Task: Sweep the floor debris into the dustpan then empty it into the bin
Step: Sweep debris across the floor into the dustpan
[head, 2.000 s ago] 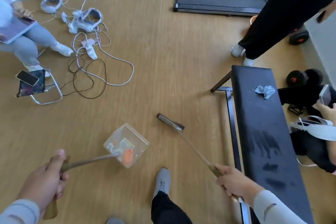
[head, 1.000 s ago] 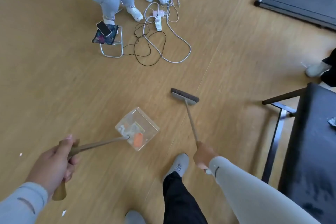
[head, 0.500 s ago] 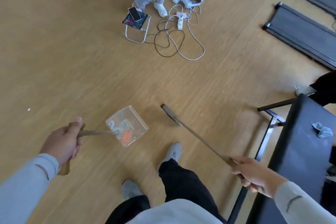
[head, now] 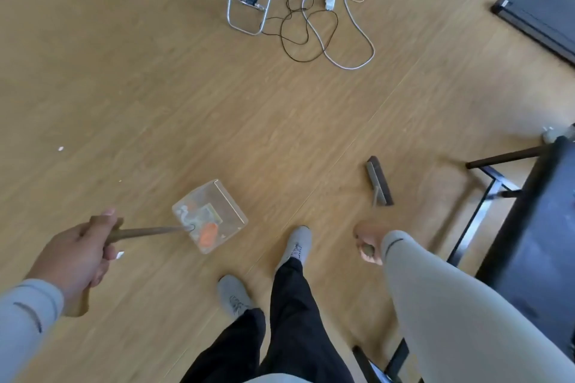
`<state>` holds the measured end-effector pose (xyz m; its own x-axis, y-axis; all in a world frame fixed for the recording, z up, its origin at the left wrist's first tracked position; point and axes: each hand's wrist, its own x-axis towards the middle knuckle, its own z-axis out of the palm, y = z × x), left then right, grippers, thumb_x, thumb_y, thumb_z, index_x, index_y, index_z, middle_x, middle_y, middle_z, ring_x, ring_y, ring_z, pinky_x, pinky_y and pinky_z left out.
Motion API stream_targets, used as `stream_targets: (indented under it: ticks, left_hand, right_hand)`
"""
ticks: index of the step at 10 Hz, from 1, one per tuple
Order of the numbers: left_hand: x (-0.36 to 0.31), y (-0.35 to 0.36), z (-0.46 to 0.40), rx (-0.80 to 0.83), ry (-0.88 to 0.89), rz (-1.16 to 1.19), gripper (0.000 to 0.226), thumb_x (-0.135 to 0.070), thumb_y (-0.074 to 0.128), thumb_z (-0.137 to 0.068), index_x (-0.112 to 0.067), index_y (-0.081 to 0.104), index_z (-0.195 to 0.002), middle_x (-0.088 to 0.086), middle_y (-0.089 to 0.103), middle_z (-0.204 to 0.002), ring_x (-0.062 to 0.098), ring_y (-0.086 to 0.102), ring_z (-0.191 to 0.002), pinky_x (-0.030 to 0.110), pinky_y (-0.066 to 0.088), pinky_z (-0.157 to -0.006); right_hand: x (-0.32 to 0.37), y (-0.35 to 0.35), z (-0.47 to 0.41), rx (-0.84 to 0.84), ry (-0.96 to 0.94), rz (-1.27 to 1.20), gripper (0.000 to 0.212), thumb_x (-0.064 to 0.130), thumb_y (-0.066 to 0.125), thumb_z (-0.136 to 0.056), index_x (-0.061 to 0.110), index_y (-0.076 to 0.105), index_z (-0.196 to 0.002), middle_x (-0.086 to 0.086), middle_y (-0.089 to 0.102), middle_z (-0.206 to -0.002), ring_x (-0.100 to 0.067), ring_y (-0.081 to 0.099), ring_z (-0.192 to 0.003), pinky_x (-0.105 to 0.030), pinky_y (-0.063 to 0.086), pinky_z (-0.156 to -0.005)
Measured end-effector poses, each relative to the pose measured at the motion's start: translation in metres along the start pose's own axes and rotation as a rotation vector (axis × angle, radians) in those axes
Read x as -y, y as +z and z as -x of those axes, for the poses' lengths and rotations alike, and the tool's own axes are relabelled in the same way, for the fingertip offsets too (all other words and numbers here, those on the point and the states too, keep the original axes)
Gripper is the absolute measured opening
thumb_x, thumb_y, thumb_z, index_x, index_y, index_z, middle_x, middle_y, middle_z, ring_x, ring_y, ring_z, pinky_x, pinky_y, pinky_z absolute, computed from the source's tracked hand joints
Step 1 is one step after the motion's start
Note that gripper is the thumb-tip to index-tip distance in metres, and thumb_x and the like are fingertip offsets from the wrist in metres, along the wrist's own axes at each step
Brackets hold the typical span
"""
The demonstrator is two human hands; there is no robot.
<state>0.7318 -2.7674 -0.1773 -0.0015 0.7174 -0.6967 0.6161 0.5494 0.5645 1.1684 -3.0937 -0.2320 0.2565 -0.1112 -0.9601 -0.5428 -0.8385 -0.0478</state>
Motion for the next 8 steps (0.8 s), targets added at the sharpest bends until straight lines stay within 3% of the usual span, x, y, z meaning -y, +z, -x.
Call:
stream_targets:
  ticks: [1,3,4,5,6,7,8]
  left_hand:
    - [0.005,-0.009,-0.004,-0.021,-0.008,-0.002,0.071,-0.099,0.062,-0.052,-0.042,0.074,-0.092,0.004,0.062,-0.053,0.019,0.037,-0.032,0.027,0.041,-0.047]
    - [-0.004,0.012,0.02,0.004,0.08,-0.057,0.064,-0.081,0.054,-0.074,-0.02,0.069,-0.088,0.002,0.057,-0.049,0.02,0.04,-0.033,0.025,0.038,-0.046]
    - [0.0,0.027,0.019,0.047,0.103,-0.146,0.071,-0.077,0.049,-0.084,-0.009,0.065,-0.079,0.003,0.053,-0.046,0.02,0.044,-0.036,0.03,0.039,-0.05]
    - [0.007,0.043,0.014,0.063,0.11,-0.217,0.077,-0.074,0.046,-0.092,0.0,0.063,-0.081,0.011,0.056,-0.057,0.026,0.049,-0.048,0.038,0.042,-0.058]
    - [0.004,0.055,0.007,0.028,0.143,-0.295,0.074,-0.075,0.041,-0.094,-0.008,0.059,-0.069,0.007,0.057,-0.055,0.03,0.053,-0.049,0.034,0.043,-0.056]
    - [-0.007,0.057,-0.002,-0.003,0.156,-0.387,0.073,-0.074,0.038,-0.096,-0.013,0.054,-0.06,0.004,0.051,-0.049,0.03,0.051,-0.048,0.032,0.036,-0.051]
    - [-0.008,0.056,-0.01,-0.027,0.16,-0.424,0.071,-0.072,0.037,-0.098,-0.014,0.047,-0.058,0.003,0.044,-0.049,0.027,0.044,-0.046,0.032,0.031,-0.05]
  right_hand:
    - [-0.032,0.067,0.036,-0.078,-0.12,0.187,0.025,0.008,0.054,-0.092,0.02,0.041,-0.075,-0.007,0.051,-0.083,-0.024,0.055,-0.075,-0.041,0.055,-0.073]
    - [-0.076,0.122,0.101,0.06,-0.195,0.314,0.03,0.003,0.047,-0.091,0.031,0.041,-0.084,-0.002,0.05,-0.075,-0.018,0.052,-0.057,-0.03,0.051,-0.051]
    - [-0.085,0.134,0.118,0.164,-0.101,0.18,0.039,-0.012,0.038,-0.082,0.016,0.055,-0.102,-0.005,0.038,-0.066,-0.017,0.03,-0.047,-0.024,0.029,-0.04]
    - [-0.087,0.114,0.139,0.21,-0.076,0.02,0.032,-0.007,0.041,-0.085,0.014,0.056,-0.105,-0.005,0.04,-0.061,-0.015,0.03,-0.045,-0.022,0.024,-0.043]
    - [-0.079,0.068,0.157,0.183,-0.105,-0.059,0.04,-0.003,0.049,-0.091,0.026,0.058,-0.118,-0.005,0.046,-0.061,-0.012,0.034,-0.046,-0.021,0.026,-0.039]
    - [-0.054,0.041,0.163,0.121,-0.186,0.072,0.043,0.002,0.052,-0.093,0.034,0.06,-0.121,-0.004,0.048,-0.061,-0.012,0.036,-0.045,-0.023,0.027,-0.039]
    - [-0.012,0.062,0.137,-0.005,-0.311,0.32,0.041,0.004,0.049,-0.094,0.031,0.063,-0.122,-0.003,0.045,-0.059,-0.015,0.038,-0.044,-0.023,0.028,-0.042]
